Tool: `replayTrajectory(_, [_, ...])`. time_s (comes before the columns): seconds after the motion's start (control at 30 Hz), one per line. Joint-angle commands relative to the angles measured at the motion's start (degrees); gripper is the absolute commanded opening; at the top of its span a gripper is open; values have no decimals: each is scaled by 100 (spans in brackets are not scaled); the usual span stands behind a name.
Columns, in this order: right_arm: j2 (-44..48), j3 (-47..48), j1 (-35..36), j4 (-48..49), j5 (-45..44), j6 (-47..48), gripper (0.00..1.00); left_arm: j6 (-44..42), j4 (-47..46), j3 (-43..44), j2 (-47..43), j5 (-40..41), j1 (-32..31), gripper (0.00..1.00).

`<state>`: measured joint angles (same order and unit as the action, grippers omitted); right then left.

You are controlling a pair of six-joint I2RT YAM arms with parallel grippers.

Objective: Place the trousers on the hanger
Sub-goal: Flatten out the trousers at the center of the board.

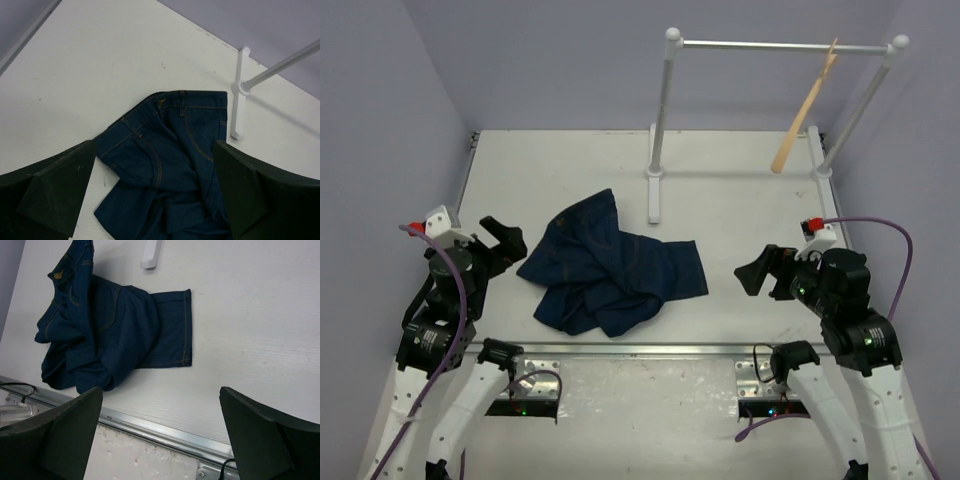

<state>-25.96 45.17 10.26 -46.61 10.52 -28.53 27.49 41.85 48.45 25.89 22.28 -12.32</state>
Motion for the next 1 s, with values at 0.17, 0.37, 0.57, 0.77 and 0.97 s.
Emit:
replayTrajectory(0.17, [2, -202, -15, 191, -215, -123, 99, 448, 225, 420, 553, 318, 19, 100])
replayTrajectory(0.37, [-187, -343, -15, 244, -146, -183, 99, 973, -532, 385, 1720, -707, -89, 100])
replayTrajectory(0.57, [-161, -526, -10, 407, 55, -152, 99, 1784, -417, 1727, 4803, 1570, -2316, 100])
replayTrajectory(0.77, [-50, -642, -15, 573, 349, -179, 99, 1989, 589, 3840, 7720, 2258, -2476, 100])
replayTrajectory(0.97, [-94, -846, -15, 766, 414, -157, 99, 1914, 903, 4689, 8930, 2166, -2539, 98])
